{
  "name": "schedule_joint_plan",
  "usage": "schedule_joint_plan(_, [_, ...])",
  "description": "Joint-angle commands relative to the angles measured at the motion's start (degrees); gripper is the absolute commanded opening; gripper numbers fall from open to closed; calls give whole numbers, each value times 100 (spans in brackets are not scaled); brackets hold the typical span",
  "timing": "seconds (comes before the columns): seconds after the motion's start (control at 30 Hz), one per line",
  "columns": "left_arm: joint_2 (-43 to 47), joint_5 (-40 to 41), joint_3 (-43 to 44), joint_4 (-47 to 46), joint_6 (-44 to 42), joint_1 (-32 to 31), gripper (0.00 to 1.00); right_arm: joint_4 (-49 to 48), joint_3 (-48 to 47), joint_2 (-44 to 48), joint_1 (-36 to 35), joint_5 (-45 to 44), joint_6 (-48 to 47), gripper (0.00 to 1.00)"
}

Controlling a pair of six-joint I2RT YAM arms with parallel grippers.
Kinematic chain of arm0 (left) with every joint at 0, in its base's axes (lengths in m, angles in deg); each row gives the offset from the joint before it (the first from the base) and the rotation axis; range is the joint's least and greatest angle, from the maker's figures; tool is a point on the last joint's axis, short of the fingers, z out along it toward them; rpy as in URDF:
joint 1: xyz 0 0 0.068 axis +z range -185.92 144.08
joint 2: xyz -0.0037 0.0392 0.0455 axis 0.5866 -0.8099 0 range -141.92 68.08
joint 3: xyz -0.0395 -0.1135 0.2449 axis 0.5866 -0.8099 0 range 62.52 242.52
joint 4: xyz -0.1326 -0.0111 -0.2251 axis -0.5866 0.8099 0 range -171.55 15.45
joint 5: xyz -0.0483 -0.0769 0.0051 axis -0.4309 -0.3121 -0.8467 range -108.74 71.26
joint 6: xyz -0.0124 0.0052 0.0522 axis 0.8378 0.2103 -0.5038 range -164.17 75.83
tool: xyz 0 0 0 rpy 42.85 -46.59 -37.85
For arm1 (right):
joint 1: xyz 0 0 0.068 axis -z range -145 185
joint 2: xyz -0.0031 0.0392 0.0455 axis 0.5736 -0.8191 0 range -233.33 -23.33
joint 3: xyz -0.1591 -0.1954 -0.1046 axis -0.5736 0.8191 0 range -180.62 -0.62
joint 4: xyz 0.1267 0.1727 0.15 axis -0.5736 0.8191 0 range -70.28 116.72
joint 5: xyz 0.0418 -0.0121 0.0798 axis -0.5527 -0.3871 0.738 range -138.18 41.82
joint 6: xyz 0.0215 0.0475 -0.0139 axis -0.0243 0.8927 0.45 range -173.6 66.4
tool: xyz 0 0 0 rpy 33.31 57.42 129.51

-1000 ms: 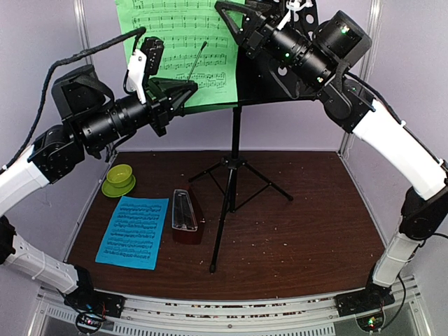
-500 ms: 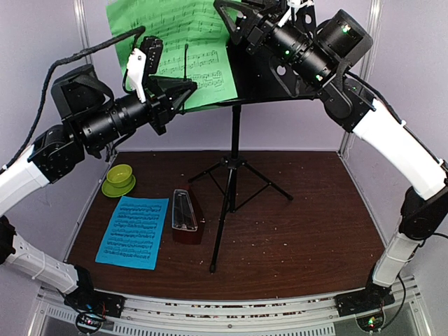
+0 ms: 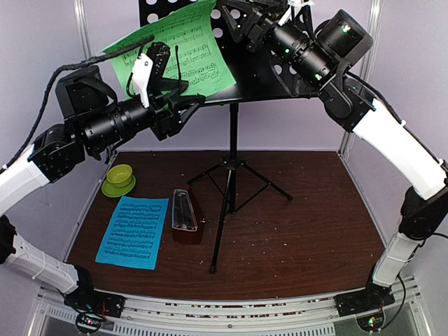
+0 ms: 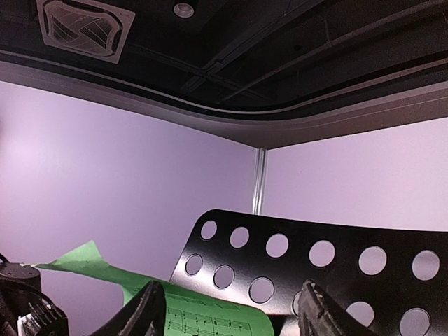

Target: Set up the instrument practice props

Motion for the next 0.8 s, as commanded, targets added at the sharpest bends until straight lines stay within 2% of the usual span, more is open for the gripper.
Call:
schedule_joint_plan(0.0, [-95,-222,463,201,35,-17,61,4,10,161,-9,-164,-46,65])
schedule_joint_plan(0.13, [-8,-269,624,366,277,-17,67,107,140,299,6,-235,-33,63])
schedule_joint_plan(0.3, [81,66,933,767,643,-17,71,296,521,565,35,-352,111,53])
schedule_joint_plan(0.47, [130,592,1178,764,943,-17,71,491,1175,1002,45,-404,333,46])
schedule_joint_plan(0.77, [-624,1295,2775,1224,1025,0,72,933,1903,1404,40,-374,763,38])
